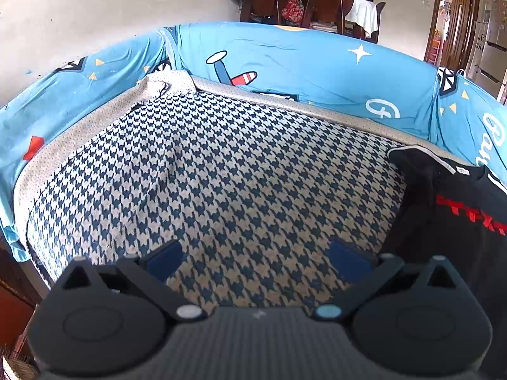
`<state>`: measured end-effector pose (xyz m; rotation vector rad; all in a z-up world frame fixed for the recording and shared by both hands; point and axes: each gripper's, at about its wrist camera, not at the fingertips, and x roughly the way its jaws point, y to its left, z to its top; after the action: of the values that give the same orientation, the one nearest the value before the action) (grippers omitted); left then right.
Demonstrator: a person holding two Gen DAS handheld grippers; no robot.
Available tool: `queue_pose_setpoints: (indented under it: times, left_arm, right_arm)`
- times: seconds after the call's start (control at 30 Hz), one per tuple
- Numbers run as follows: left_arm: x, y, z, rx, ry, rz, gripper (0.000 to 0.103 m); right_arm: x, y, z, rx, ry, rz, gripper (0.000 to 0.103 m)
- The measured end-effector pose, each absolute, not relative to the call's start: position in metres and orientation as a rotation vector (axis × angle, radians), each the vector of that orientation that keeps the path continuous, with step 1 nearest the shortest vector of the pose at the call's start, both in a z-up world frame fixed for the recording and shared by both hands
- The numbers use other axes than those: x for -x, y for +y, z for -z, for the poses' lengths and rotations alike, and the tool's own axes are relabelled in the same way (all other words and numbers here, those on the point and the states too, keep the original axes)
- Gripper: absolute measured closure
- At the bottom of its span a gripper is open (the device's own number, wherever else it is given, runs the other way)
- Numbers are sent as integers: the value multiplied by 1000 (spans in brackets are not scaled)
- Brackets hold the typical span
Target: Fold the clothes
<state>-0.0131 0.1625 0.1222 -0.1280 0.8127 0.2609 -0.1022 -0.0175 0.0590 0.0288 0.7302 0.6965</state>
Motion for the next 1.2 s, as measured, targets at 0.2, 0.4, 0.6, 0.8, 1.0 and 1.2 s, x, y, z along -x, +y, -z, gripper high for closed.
queue_pose_setpoints:
  times: [0.2,0.4,0.6,0.8,1.0,1.2]
  left_arm:
    - [12,154,-121,105,813,-239,0]
    - [11,150,-118,94,822,-228,0]
    - [9,141,-109,77,850,-203,0]
    - [11,122,-102,35,868,-139,0]
    - [13,103,-95,-11,876,-97,0]
    - [11,91,-92,-31,883,-77,0]
  right_arm:
    - [108,-20,-51,-41,800,-744,91]
    - [121,-34,-57,-42,788,-746,91]
    - [126,-75,-59,-91,766,-538,91]
    - [141,-132,-65,-123,767,-286,84]
    - [146,-195,-66,-216,762,-27,82]
    - [161,-247,-73,-293,732,188,74]
